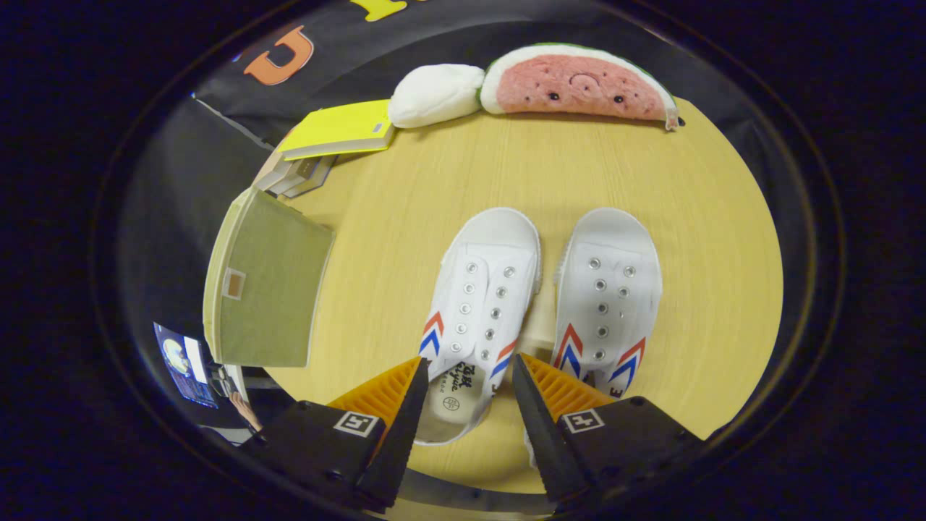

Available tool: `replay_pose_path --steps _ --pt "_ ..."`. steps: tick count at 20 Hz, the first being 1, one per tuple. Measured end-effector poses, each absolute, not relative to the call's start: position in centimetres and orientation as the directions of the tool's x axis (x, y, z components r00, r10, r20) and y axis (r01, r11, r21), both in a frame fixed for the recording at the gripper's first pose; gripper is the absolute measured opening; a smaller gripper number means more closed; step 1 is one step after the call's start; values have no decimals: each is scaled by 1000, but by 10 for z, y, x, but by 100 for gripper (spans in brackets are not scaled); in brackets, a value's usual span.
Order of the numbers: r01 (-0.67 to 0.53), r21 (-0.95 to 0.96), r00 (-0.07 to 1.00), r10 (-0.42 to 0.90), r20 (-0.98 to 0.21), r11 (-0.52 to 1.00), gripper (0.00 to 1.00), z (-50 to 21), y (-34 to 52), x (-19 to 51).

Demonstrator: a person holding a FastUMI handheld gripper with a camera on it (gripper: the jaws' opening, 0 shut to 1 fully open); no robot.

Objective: Open the storage box then place both shoes into the box .Put the left shoe in first, then the right shoe, with the right side of both shoes facing outward in a uniform manner.

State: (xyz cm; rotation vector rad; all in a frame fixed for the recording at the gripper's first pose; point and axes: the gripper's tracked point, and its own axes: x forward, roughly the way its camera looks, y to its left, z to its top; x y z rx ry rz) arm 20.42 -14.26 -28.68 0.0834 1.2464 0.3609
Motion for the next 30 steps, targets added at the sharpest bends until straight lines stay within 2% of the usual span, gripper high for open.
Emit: replay_pose_path --steps 2,6,8,10,11,12,14,17,24,30 --pt "-193 234 254 279 -926 953 77 -302 -148 208" --pt "-243 222 177 268 -947 944 59 -321 -139 204" --pt "-246 282 127 320 -939 927 50 -320 -130 199" --pt "-171 342 99 361 -927 924 30 -319 -132 200" --pt "-117 382 102 394 -913 917 27 -320 -131 201" --pt "-89 419 109 427 -898 904 18 -318 -130 199" --pt "-78 454 126 461 -879 887 8 -316 -130 195" --pt "-67 505 147 509 -848 860 6 -294 -121 190" --pt "-143 481 356 498 -791 865 6 -232 -83 194" --pt "-166 494 389 517 -763 854 6 -199 -25 173"
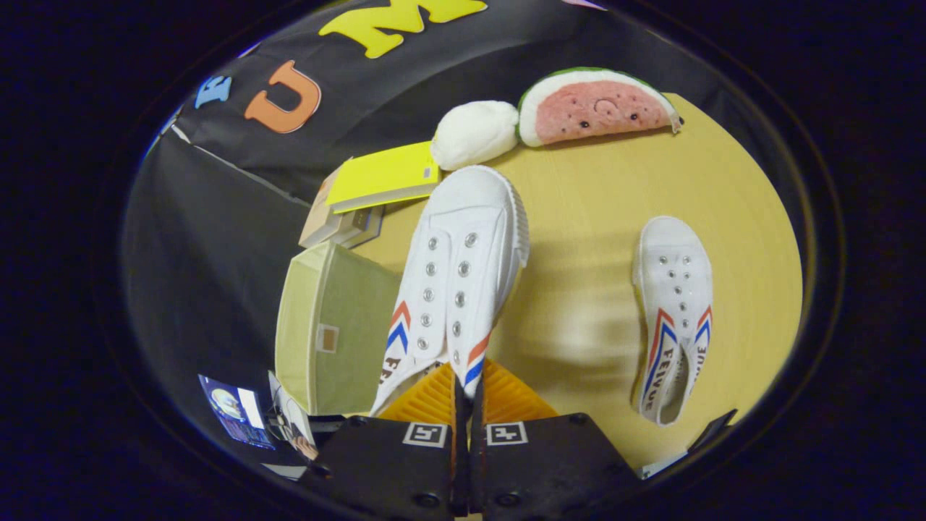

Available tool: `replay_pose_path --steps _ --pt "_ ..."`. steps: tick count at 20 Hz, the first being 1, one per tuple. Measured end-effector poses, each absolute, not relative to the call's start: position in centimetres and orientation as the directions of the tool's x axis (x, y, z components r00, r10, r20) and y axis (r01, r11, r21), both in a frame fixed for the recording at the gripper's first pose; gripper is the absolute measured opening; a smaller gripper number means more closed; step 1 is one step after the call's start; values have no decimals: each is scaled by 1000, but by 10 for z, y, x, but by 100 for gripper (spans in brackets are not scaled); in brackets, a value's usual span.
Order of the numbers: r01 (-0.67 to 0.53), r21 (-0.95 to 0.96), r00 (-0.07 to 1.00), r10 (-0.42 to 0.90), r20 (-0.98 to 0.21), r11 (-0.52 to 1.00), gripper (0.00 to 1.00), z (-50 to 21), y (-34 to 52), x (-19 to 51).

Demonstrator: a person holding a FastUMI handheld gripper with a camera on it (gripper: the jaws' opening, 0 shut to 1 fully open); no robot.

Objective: Open the storage box then place both shoes into the box .Put the left shoe in first, then the right shoe, with the right side of both shoes facing outward in a uniform manner.

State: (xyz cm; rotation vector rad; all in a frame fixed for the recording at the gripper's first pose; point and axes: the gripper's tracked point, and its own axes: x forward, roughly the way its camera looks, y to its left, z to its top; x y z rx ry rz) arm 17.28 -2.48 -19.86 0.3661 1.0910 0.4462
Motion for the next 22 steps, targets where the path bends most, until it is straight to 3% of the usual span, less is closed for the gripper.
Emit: replay_pose_path --steps 7,13,17,22 --pt "-189 537 419 562 -713 822 6 -149 67 147" --pt "-251 549 369 603 -707 797 6 -117 157 119" --pt "-293 539 322 612 -722 790 6 -117 215 107" --pt "-253 509 286 566 -773 823 6 -141 258 110"
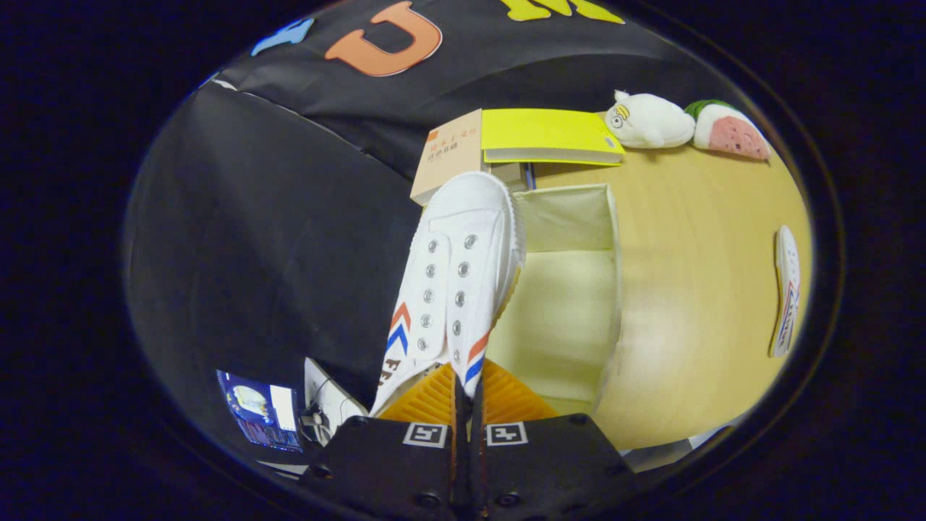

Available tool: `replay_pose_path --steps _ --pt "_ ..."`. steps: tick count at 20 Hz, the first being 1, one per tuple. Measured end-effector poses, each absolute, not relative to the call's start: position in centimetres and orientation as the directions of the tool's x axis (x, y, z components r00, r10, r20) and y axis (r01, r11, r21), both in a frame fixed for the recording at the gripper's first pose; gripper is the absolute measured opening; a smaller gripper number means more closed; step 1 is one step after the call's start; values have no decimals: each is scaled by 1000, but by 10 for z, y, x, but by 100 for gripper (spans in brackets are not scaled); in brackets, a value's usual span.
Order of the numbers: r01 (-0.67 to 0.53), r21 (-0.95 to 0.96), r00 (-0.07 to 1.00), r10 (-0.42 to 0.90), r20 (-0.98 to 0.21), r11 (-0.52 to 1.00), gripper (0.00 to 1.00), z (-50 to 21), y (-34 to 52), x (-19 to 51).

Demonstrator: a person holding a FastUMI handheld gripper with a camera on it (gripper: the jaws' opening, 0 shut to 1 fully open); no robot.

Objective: Open the storage box then place both shoes into the box .Put the left shoe in first, then the right shoe, with the right side of both shoes facing outward in a uniform manner.

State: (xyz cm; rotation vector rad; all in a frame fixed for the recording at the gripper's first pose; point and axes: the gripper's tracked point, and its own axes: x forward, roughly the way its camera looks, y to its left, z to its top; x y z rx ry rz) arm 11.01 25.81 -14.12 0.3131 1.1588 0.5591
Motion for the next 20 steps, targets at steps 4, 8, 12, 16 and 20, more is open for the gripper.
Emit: replay_pose_path --steps 4,8,12,16,20 --pt "-177 473 308 505 -807 863 6 -179 271 134" --pt "-130 439 265 458 -849 889 6 -224 282 141" --pt "-101 405 230 417 -879 909 10 -249 291 148" --pt "-195 432 325 474 -818 881 54 -216 304 157" --pt "-201 431 364 476 -801 880 93 -185 287 152"
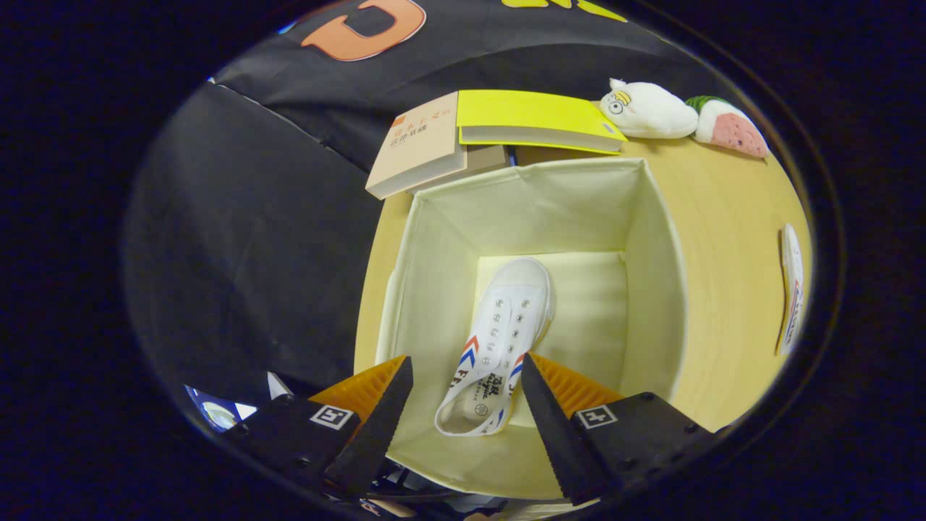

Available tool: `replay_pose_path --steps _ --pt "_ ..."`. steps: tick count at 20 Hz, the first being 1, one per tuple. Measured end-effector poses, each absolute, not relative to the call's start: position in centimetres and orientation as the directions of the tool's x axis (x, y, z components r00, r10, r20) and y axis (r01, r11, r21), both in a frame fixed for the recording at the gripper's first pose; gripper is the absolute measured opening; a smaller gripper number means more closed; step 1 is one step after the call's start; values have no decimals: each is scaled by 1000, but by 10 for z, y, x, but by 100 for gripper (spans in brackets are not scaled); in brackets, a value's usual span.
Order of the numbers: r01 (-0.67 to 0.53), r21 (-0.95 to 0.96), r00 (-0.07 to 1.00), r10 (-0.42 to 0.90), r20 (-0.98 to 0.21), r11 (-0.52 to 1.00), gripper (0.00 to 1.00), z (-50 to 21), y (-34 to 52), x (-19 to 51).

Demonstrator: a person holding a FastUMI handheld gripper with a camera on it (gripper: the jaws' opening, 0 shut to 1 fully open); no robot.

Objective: Open the storage box then place both shoes into the box .Put the left shoe in first, then the right shoe, with the right side of both shoes facing outward in a uniform manner.

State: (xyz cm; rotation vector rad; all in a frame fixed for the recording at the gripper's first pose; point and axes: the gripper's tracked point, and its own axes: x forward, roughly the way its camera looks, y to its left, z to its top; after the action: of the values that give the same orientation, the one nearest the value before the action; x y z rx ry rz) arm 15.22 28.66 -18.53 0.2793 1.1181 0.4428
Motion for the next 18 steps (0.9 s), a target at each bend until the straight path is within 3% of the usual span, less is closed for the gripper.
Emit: replay_pose_path --steps 3,18 --pt "-181 413 417 450 -790 892 98 -159 262 150" --pt "-163 284 683 316 -658 945 98 -50 49 154"
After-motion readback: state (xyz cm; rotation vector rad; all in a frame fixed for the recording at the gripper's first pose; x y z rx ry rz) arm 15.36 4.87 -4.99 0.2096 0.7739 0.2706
